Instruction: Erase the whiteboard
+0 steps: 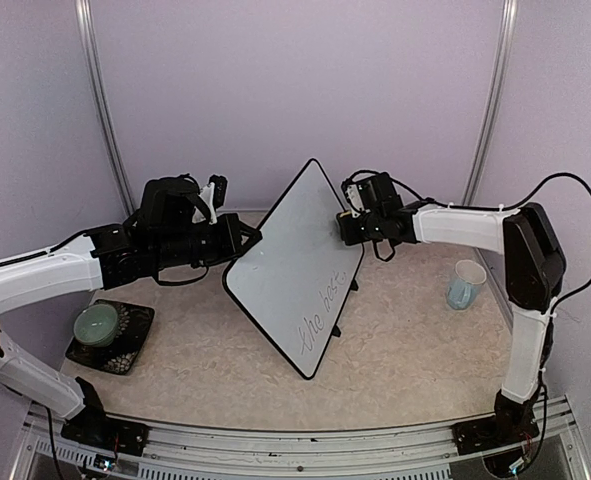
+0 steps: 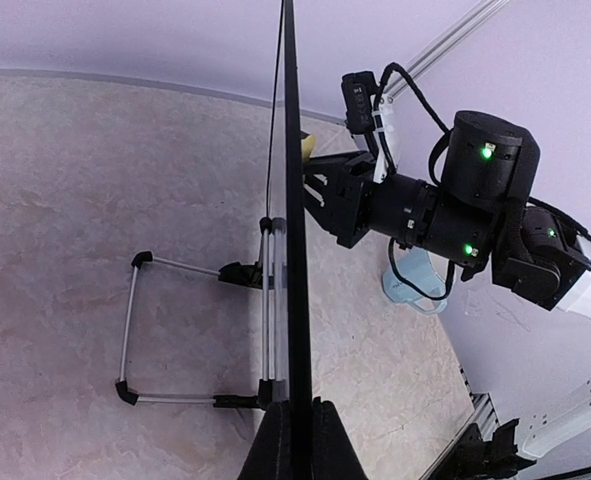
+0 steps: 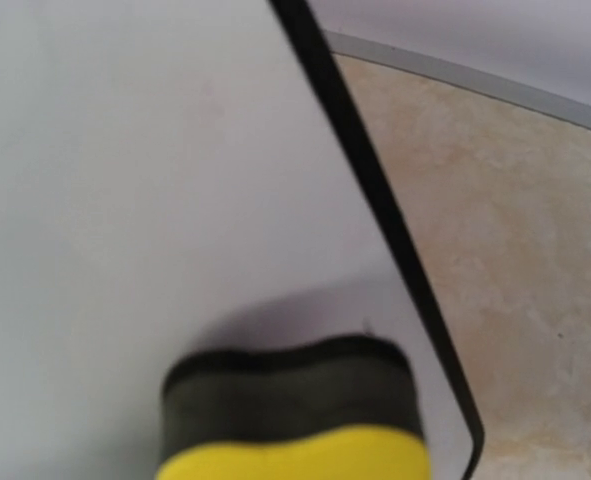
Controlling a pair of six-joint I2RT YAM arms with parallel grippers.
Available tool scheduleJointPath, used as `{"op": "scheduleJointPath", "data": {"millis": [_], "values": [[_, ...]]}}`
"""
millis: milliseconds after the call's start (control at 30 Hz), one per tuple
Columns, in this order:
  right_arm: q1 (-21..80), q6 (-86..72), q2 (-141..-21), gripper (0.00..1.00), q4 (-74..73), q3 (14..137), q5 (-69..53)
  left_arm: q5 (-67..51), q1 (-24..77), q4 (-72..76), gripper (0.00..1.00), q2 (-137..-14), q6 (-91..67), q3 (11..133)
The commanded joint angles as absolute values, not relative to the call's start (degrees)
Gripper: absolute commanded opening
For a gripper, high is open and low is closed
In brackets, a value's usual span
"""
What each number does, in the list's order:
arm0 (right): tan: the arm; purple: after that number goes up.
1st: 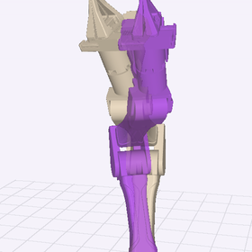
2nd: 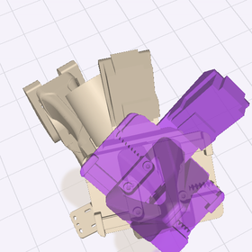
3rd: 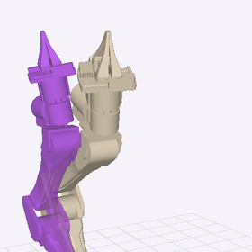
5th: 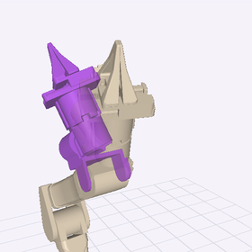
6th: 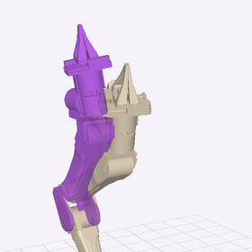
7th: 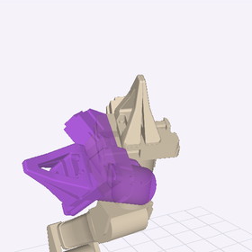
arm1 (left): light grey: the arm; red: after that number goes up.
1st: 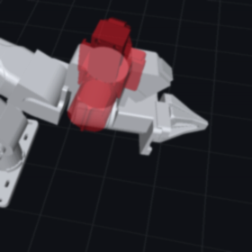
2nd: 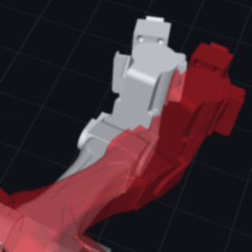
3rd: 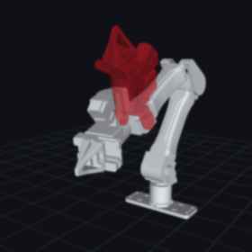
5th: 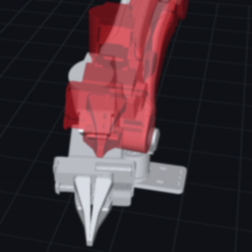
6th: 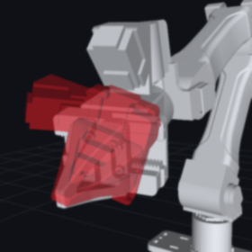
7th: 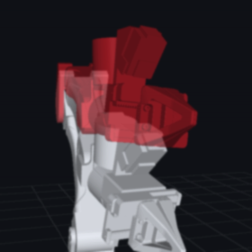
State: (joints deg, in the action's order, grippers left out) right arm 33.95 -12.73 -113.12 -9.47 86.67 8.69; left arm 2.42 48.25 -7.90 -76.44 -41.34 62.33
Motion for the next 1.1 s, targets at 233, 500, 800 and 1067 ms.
{"op": "scheduleJointPath", "data": {"millis": [233, 500, 800, 1067], "values": [[42.98, -9.10, -105.82, 0.00, -8.85, 85.36, 0.23, -4.53, 49.72, -7.47, 0.00, -75.97, -39.00, 61.65], [44.35, -8.59, -106.72, 0.00, -12.41, 88.80, 5.91, -3.92, 50.17, -7.83, 0.00, -75.43, -39.24, 61.60], [36.67, -13.70, -112.42, 0.00, -14.74, 90.74, 6.70, -3.47, 50.53, -8.06, 0.00, -75.23, -39.26, 61.43], [36.66, -13.23, -111.71, 0.00, -12.96, 89.34, 4.28, -3.44, 50.45, -8.07, 0.00, -75.90, -38.98, 61.93]]}}
